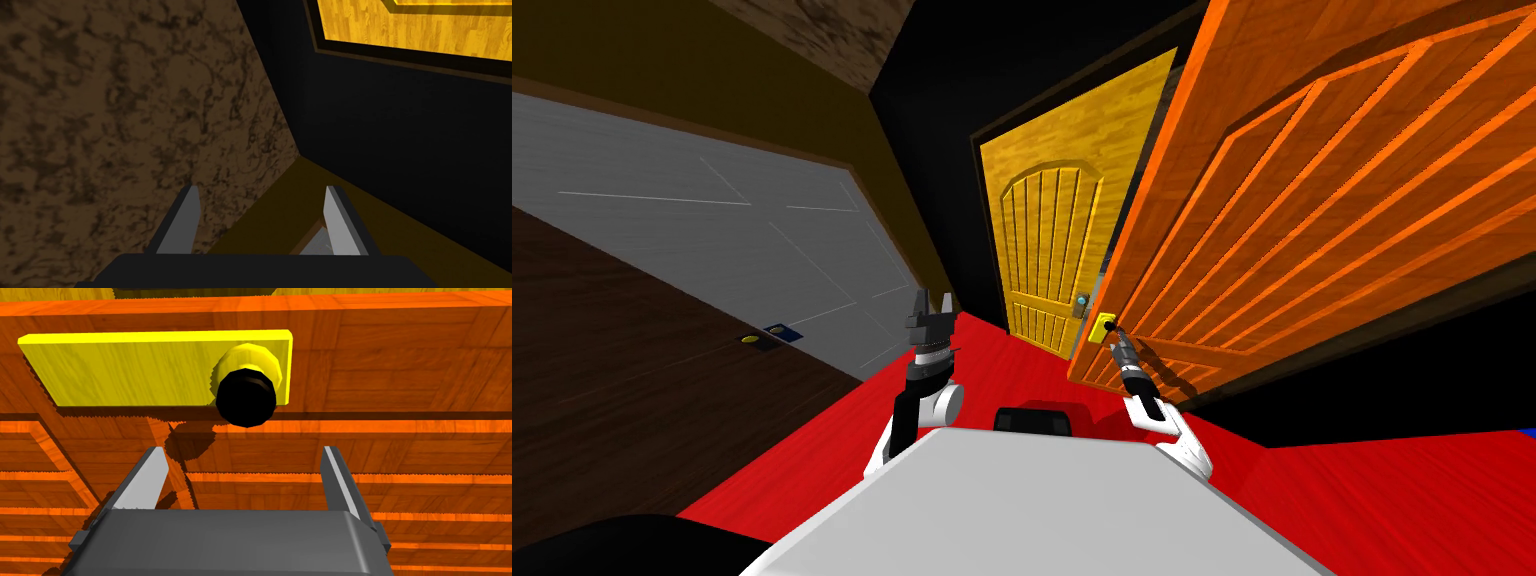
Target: Pull the door open
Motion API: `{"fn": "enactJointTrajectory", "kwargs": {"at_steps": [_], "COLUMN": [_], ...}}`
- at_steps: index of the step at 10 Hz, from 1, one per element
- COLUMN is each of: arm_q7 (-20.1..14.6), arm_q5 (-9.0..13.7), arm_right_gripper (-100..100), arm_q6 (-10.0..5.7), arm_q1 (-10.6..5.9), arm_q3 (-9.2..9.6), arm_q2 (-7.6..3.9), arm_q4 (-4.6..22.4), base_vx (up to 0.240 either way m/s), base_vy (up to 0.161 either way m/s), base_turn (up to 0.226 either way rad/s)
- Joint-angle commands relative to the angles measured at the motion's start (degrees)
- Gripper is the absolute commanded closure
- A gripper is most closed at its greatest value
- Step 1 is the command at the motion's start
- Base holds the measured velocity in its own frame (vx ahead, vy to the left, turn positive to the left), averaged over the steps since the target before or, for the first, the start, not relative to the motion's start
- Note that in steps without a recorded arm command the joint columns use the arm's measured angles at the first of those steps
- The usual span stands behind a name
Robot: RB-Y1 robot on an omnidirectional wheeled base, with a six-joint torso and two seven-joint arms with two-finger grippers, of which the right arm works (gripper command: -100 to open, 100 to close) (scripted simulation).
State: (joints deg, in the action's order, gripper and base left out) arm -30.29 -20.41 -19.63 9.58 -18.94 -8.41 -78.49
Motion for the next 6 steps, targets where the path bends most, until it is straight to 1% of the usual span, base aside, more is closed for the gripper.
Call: {"fn": "enactJointTrajectory", "kwargs": {"at_steps": [1,2,4,6], "arm_q7": [0.0,0.4,0.8,1.2], "arm_q5": [0.0,0.2,0.4,0.6], "arm_right_gripper": [-100,-100,-100,-100], "arm_q6": [0.0,-0.15,-0.26,-0.41], "arm_q1": [0.0,-0.59,-1.07,-1.72], "arm_q3": [0.0,-0.18,-0.38,-0.64], "arm_q2": [0.0,0.1,0.15,0.22], "arm_q4": [0.0,0.6,1.0,1.7], "base_vx": [-0.074,0.092,0.207,0.182], "base_vy": [0.027,-0.03,-0.071,-0.045], "base_turn": [0.006,0.005,0.021,0.014]}}
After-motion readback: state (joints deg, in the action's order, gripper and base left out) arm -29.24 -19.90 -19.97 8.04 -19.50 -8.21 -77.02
